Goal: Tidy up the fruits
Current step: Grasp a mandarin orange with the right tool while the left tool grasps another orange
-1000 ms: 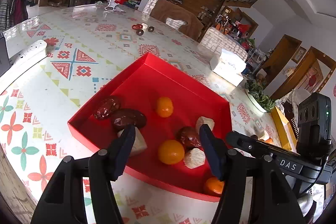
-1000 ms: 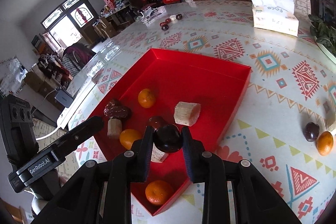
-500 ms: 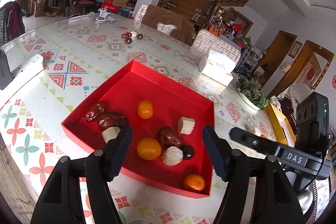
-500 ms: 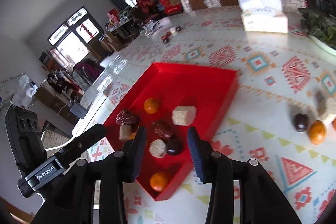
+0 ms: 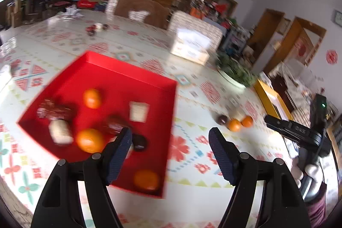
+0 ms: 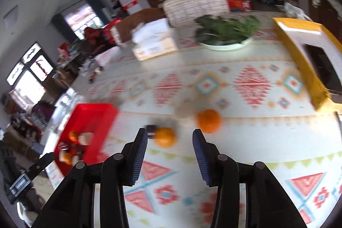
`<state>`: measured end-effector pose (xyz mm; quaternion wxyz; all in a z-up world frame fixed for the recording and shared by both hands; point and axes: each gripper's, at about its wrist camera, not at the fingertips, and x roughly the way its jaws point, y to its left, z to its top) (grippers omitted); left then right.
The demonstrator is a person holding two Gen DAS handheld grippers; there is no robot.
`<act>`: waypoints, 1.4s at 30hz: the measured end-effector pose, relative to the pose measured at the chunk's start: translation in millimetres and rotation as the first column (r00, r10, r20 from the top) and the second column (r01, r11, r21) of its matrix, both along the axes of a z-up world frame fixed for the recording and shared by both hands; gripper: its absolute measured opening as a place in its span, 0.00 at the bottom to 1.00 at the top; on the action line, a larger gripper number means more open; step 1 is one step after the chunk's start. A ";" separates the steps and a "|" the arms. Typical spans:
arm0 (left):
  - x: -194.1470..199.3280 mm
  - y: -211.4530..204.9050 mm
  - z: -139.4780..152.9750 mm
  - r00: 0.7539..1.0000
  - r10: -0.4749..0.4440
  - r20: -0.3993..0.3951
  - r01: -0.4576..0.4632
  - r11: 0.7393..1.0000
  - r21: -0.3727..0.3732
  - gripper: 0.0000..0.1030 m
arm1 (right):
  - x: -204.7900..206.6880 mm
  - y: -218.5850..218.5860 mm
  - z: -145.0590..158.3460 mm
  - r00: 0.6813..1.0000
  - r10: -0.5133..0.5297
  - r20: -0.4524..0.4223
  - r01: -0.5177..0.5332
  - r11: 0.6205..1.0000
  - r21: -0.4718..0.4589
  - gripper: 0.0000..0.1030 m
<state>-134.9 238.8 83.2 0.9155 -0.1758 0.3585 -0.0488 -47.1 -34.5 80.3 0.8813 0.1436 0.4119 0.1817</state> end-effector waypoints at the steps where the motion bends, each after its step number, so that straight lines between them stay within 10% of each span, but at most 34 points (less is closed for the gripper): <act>1: 2.9 -9.6 -1.3 1.000 -0.020 -0.006 0.020 1.000 0.009 0.72 | 2.6 -4.7 -4.8 1.000 -0.016 -0.005 0.016 1.000 -0.013 0.47; 12: 29.9 -105.7 -8.4 0.974 -0.225 -0.020 0.225 0.957 0.184 0.72 | 47.3 1.4 -42.6 0.998 -0.059 -0.009 0.057 0.990 -0.130 0.47; 27: 121.5 -213.1 -39.6 0.864 -0.492 -0.112 0.495 0.783 0.377 0.72 | 51.5 -13.3 -43.5 0.999 -0.037 0.006 0.038 0.995 -0.091 0.35; 34: 135.5 -217.2 -59.6 0.853 -0.489 -0.182 0.513 0.721 0.466 0.59 | 47.8 -35.5 -35.9 0.997 -0.072 0.007 0.072 0.997 -0.006 0.24; 36: 132.0 -214.7 -56.4 0.851 -0.493 -0.179 0.515 0.721 0.463 0.46 | 47.8 -35.0 -37.0 0.998 -0.067 -0.002 0.067 0.998 -0.002 0.24; 42: 134.0 -214.4 -57.1 0.861 -0.479 -0.173 0.500 0.731 0.464 0.49 | 50.5 -39.5 -39.0 0.996 -0.084 -0.008 0.084 0.996 0.027 0.24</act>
